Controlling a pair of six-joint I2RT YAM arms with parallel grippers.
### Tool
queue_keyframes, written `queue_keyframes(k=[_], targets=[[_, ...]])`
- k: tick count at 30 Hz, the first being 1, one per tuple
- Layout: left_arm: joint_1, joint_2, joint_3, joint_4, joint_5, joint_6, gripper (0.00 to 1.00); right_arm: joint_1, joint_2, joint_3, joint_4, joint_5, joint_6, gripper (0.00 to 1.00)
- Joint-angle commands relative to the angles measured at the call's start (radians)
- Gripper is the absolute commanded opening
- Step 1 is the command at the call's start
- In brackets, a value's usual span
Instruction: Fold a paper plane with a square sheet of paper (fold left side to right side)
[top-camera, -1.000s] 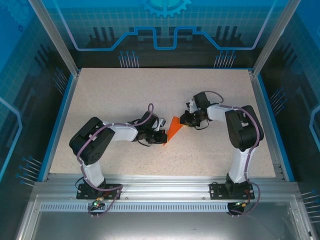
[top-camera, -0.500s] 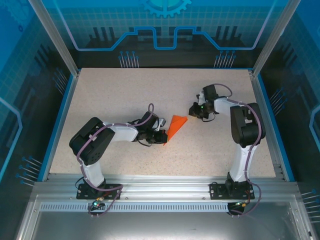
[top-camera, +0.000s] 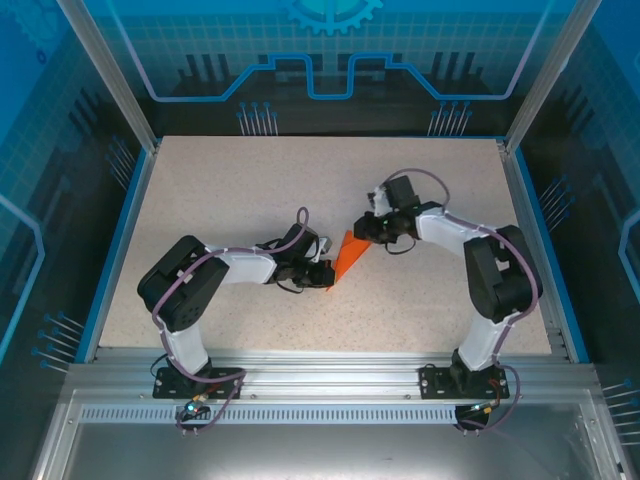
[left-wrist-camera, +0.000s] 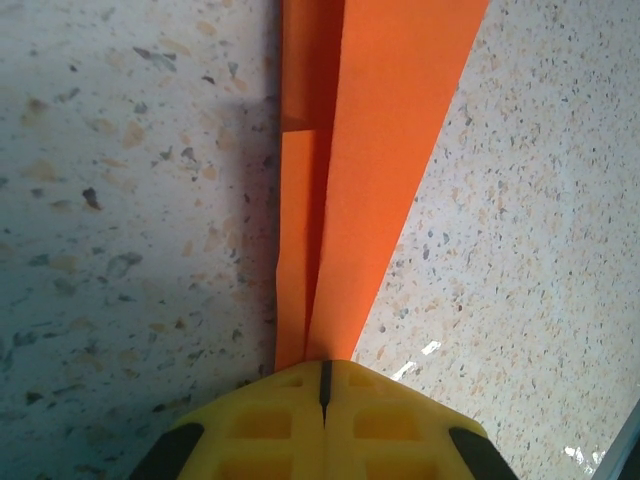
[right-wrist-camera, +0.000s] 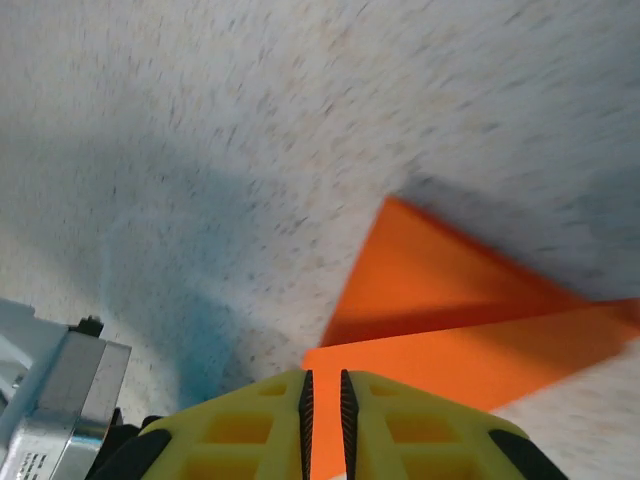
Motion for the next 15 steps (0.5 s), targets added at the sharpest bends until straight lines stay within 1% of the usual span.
queue_keyframes(k=[1,4,7,10,13,15], targets=[[0.0,0.028,-0.028,-0.203,-0.087,0.018,0.04,0.016,0.096,0.006,0.031,-0.007,0.046,0.18],[-0.001,0.009,-0.019,-0.208,-0.079,0.022,0.05,0.013,0.148,0.025,0.011,0.027,0.04,0.18],[-0.001,-0.03,-0.003,-0.218,-0.062,0.025,0.09,0.01,0.168,0.03,-0.023,0.063,0.029,0.18],[0.0,-0.094,0.019,-0.218,-0.021,0.03,0.12,0.009,0.183,0.035,-0.049,0.069,0.017,0.17],[0.0,-0.147,0.046,-0.212,0.033,0.043,0.13,0.008,0.185,0.022,-0.05,0.073,0.017,0.17],[-0.001,-0.157,0.07,-0.208,0.066,0.055,0.13,0.009,0.184,0.017,-0.046,0.07,0.017,0.17]])
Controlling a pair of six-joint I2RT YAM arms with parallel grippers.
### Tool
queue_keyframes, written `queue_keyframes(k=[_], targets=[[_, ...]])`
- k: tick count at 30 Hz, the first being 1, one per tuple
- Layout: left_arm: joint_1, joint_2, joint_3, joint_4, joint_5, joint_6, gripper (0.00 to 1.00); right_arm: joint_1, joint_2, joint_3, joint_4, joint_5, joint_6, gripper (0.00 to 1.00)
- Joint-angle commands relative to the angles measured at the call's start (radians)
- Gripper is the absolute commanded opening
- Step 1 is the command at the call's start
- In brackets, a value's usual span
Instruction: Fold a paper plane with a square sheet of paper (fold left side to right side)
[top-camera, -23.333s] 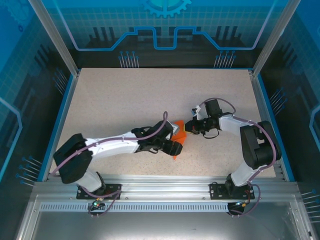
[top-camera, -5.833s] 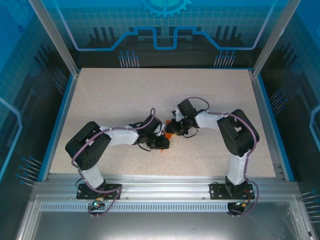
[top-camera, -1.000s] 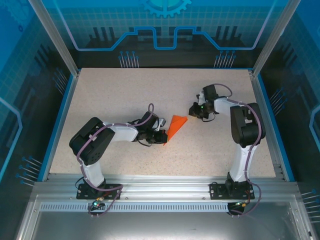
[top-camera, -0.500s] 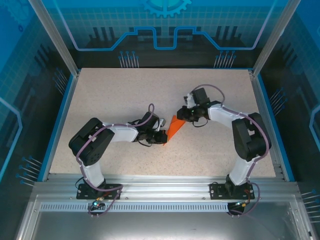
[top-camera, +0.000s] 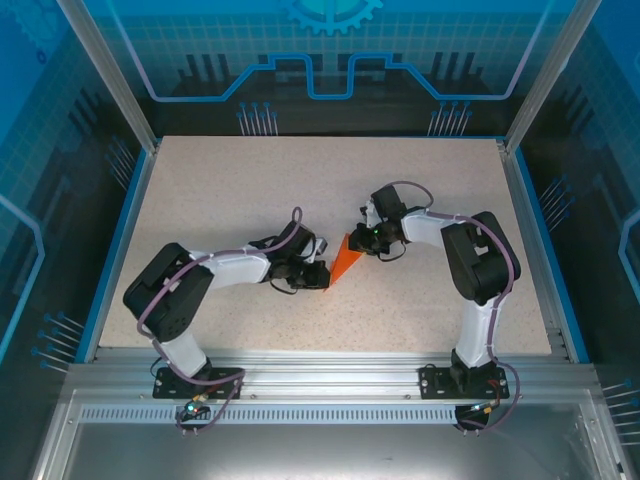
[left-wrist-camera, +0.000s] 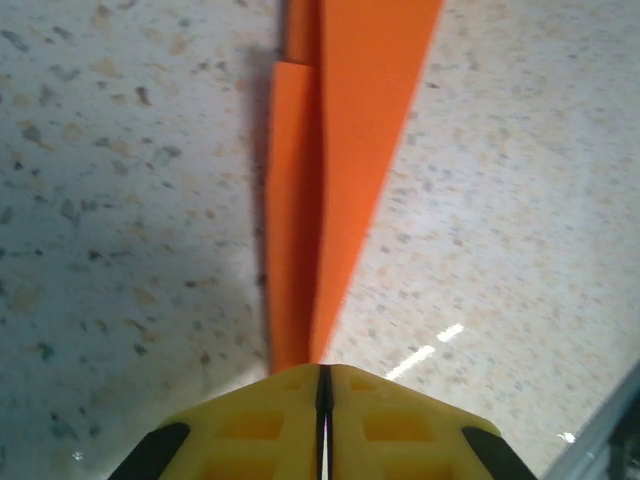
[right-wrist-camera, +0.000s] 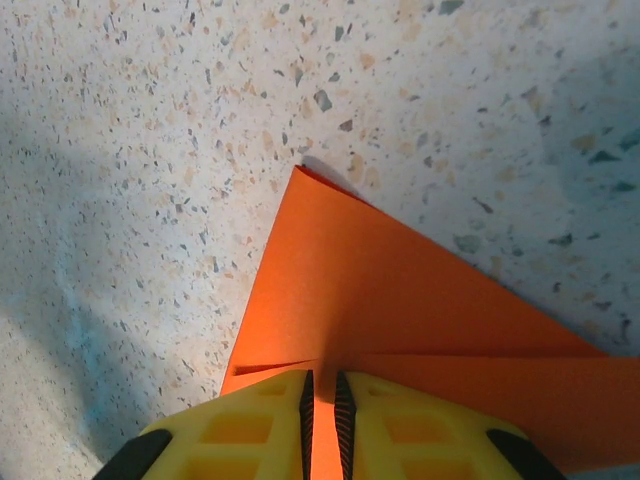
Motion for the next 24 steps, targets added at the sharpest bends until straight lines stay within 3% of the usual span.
queue_keyframes(k=[1,8,13,24], targets=[[0.0,-0.041,0.067,-0.037,0.069,0.045,0.12,-0.006,0.034,-0.008,-0.047,0.047,-0.008,0.17],[0.0,0.111,0.173,-0.017,0.158,0.072,0.11,-0.005,0.026,-0.01,-0.05,0.045,-0.011,0.17],[0.001,0.197,0.23,-0.049,0.136,0.102,0.11,-0.005,0.027,-0.016,-0.05,0.045,-0.011,0.17],[0.045,0.195,0.094,0.014,0.161,0.098,0.1,-0.007,0.027,-0.011,-0.06,0.047,-0.016,0.17]])
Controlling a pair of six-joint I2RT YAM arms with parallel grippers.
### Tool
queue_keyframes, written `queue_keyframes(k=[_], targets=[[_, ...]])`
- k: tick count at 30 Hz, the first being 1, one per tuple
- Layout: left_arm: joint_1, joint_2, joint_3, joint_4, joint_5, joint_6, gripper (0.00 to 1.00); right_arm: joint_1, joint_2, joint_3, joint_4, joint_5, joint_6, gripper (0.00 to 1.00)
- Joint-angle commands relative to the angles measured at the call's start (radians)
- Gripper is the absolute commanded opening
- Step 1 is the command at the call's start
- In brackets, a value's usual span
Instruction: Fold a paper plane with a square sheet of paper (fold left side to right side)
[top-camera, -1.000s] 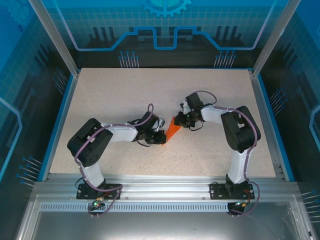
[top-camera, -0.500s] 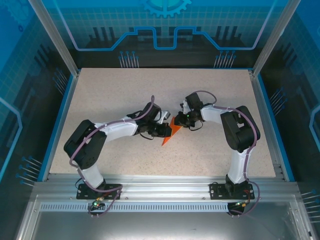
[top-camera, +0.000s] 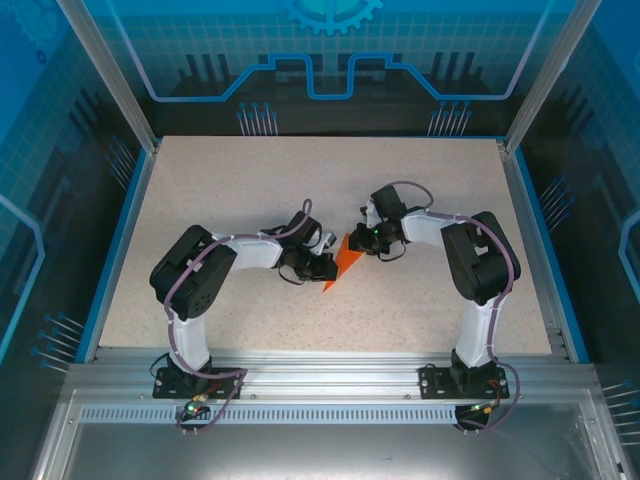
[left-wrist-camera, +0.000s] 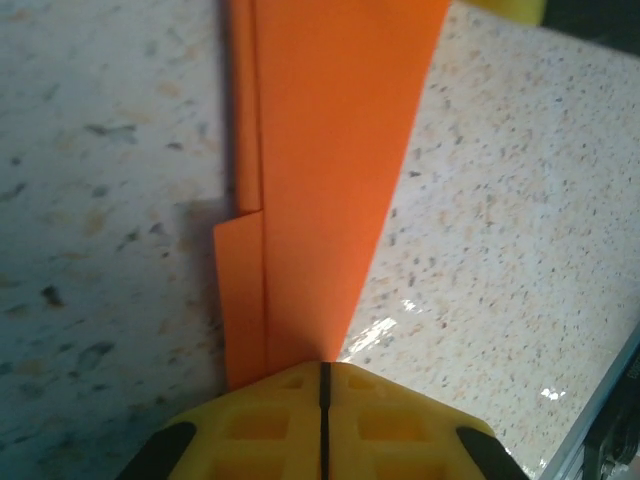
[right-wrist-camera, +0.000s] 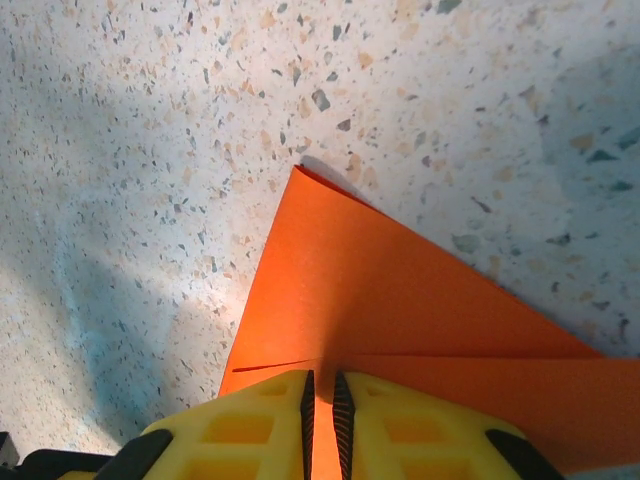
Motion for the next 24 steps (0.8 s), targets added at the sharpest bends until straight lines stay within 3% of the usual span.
queue_keyframes(k=[1,9,24], targets=[[-0.002,-0.01,-0.048,0.0,0.034,0.028,0.09,-0.007,0.027,-0.011,-0.059,0.048,-0.017,0.17],[-0.003,-0.04,-0.106,-0.017,0.042,0.043,0.09,-0.012,0.026,-0.009,-0.069,0.057,-0.02,0.17],[-0.036,-0.278,-0.263,-0.093,-0.019,0.04,0.11,-0.018,0.008,-0.002,-0.051,0.027,-0.026,0.18]])
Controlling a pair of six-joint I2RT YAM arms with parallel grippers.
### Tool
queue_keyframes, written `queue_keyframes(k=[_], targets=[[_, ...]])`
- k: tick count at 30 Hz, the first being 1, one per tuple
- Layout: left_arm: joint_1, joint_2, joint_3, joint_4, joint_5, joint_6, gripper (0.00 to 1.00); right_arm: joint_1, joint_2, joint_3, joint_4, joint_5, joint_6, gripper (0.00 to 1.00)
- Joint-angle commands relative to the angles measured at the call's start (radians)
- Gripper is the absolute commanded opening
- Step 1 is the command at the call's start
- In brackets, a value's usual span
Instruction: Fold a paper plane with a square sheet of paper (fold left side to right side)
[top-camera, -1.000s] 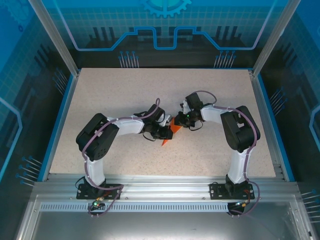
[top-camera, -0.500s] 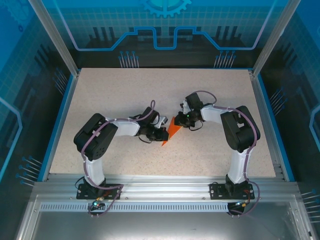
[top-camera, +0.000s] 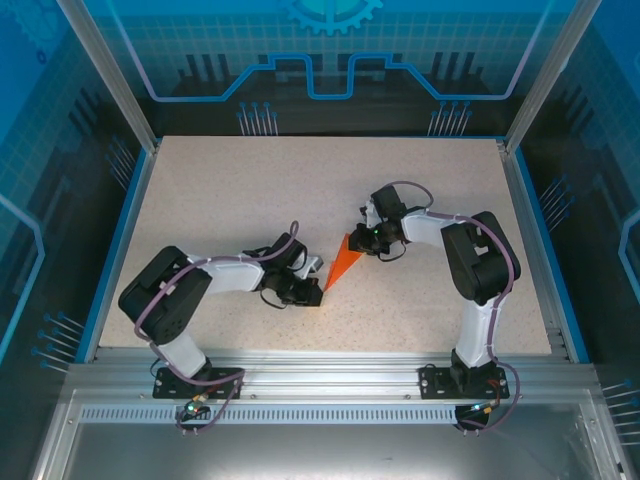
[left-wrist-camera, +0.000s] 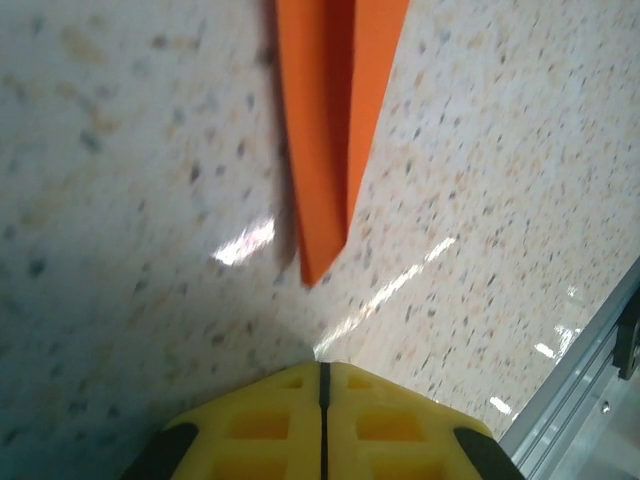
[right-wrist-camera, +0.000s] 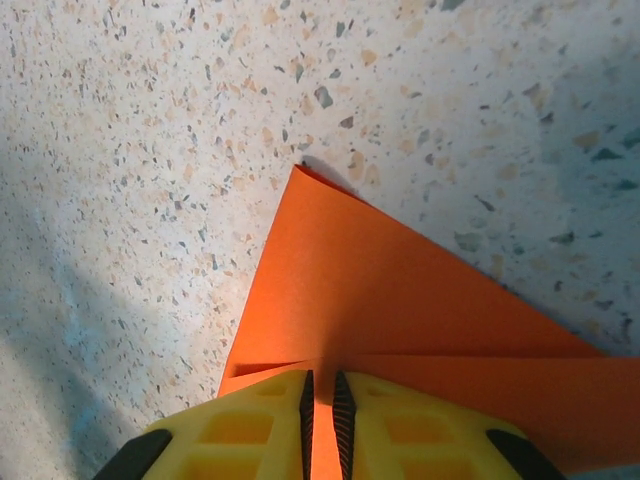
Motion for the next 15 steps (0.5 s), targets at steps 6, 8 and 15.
queue_keyframes(k=[6,8,15], targets=[[-0.005,-0.18,0.047,-0.094,-0.145,-0.011,0.22,-0.017,-0.129,0.016,-0.123,0.08,-0.037,0.34],[-0.005,-0.233,0.056,-0.104,-0.232,-0.027,0.24,-0.018,-0.191,0.018,-0.174,0.134,-0.039,0.43],[-0.005,-0.407,0.016,-0.058,-0.595,-0.118,0.52,0.021,-0.334,-0.017,-0.295,0.268,0.032,0.74]])
